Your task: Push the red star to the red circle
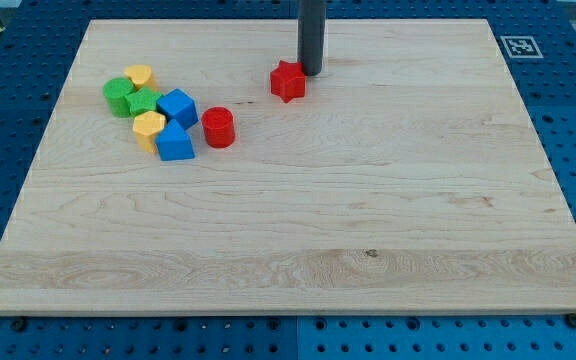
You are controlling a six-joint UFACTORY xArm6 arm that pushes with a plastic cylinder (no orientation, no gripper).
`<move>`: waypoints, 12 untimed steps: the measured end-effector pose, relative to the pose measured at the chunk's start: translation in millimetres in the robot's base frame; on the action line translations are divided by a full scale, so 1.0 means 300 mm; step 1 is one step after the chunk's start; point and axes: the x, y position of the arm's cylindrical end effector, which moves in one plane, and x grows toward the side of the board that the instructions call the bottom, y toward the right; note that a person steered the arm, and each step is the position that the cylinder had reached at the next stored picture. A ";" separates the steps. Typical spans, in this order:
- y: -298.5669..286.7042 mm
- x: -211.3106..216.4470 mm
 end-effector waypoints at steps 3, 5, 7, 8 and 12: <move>-0.003 0.068; -0.159 0.110; -0.187 0.143; -0.052 0.173; -0.198 0.218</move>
